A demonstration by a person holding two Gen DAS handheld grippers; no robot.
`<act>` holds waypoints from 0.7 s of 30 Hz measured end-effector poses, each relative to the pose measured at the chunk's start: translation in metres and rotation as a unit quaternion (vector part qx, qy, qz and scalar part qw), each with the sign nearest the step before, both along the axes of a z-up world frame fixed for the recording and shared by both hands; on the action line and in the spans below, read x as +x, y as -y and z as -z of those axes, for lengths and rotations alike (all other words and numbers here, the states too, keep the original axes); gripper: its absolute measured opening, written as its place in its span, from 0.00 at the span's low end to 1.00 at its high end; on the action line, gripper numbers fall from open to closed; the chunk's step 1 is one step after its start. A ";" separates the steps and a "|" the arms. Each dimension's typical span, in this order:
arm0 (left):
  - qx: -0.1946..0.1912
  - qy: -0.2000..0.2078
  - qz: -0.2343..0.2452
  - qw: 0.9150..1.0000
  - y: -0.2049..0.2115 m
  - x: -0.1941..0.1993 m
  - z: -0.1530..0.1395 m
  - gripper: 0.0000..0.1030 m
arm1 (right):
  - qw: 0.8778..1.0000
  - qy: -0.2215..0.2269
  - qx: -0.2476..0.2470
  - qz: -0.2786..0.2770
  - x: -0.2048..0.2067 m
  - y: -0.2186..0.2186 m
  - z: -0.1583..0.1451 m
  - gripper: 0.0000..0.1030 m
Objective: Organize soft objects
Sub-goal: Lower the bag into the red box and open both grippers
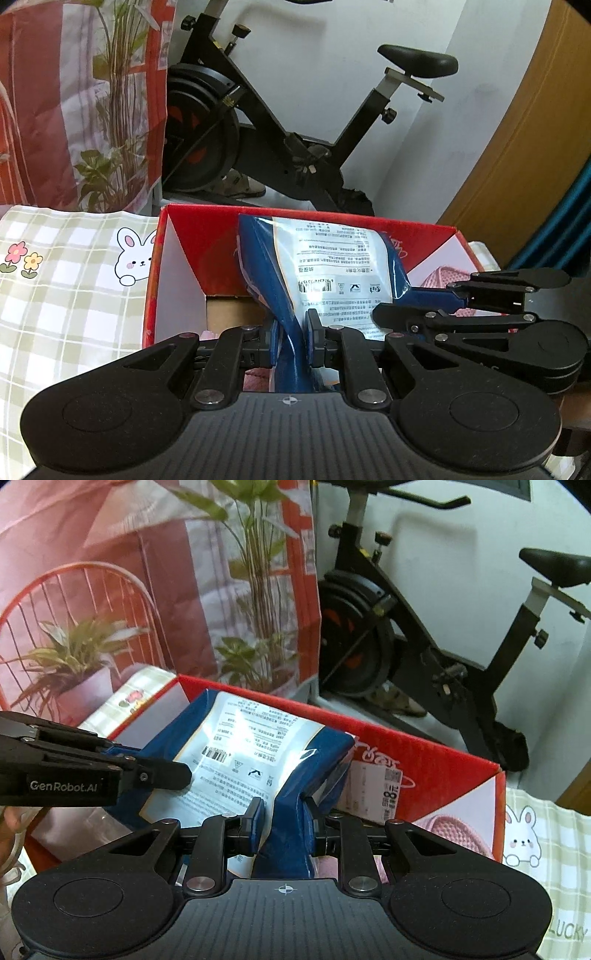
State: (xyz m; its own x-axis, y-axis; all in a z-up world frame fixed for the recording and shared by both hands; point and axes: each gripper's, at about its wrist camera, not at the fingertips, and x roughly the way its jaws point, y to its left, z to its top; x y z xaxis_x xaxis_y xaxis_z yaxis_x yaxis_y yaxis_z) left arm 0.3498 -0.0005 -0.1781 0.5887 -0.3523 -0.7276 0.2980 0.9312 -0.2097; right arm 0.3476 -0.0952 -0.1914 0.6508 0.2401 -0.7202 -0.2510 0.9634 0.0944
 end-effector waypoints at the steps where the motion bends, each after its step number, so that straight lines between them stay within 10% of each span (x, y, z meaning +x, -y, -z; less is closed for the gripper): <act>1: 0.002 -0.001 0.001 1.000 0.000 0.000 0.000 0.16 | 1.000 -0.006 -0.003 0.001 0.002 -0.001 0.001 0.20; 12: 0.032 0.018 -0.003 0.999 -0.001 -0.006 -0.010 0.55 | 0.999 -0.019 -0.025 0.029 0.000 -0.004 -0.006 0.33; 21: 0.034 0.049 -0.009 0.998 -0.009 -0.033 -0.037 0.88 | 0.998 0.010 -0.034 0.045 -0.028 -0.002 -0.038 0.75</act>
State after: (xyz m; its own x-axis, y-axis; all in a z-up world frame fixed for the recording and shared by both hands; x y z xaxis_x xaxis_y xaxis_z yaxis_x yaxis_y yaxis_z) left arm 0.3168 0.0085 -0.1410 0.6638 -0.2931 -0.6881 0.2977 0.9475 -0.1165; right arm 0.3196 -0.0931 -0.1537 0.6816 0.1310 -0.7199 -0.1643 0.9861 0.0238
